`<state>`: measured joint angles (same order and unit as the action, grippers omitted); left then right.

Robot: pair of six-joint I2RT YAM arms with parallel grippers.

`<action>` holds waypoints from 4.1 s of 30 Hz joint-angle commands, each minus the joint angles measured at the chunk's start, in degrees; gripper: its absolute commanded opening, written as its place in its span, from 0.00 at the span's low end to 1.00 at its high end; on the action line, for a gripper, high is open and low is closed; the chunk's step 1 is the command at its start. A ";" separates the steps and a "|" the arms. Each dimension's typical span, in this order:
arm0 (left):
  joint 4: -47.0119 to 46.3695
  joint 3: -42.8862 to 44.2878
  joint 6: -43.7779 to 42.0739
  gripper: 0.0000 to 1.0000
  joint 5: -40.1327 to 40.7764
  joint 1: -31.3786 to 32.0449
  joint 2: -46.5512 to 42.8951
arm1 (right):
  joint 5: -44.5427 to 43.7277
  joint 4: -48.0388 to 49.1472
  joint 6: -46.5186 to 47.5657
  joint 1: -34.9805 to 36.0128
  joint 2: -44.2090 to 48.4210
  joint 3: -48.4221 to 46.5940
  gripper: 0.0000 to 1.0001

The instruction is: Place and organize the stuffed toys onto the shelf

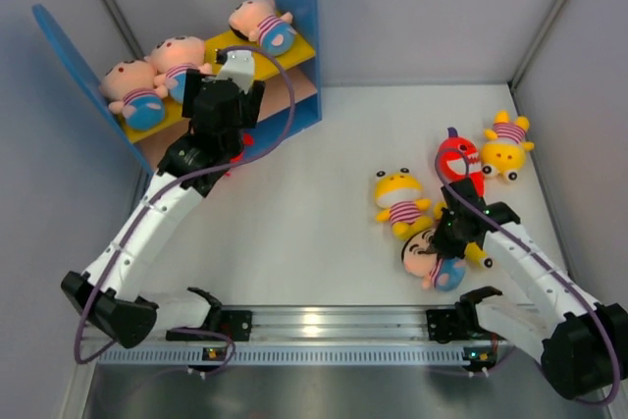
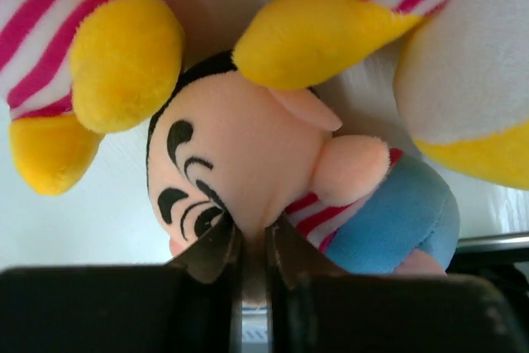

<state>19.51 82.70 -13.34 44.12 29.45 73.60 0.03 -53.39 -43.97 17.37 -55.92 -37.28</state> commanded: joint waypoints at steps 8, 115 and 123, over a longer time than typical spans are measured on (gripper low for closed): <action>31.20 -5.79 -1.16 0.87 -61.74 0.25 -8.38 | -1.96 -1.98 -2.34 9.43 0.38 -14.37 0.00; 34.19 18.02 -12.58 0.00 -77.69 2.98 -0.74 | 41.89 11.12 96.87 17.53 -7.70 -45.34 0.90; 34.63 17.85 -13.02 0.00 -77.87 2.98 -1.27 | 39.26 10.05 98.10 17.53 -12.98 -49.38 0.83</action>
<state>54.59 100.05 -25.50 -31.90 32.45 74.00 39.03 -40.86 53.19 35.35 -67.88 -83.09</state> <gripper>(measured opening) 0.123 0.843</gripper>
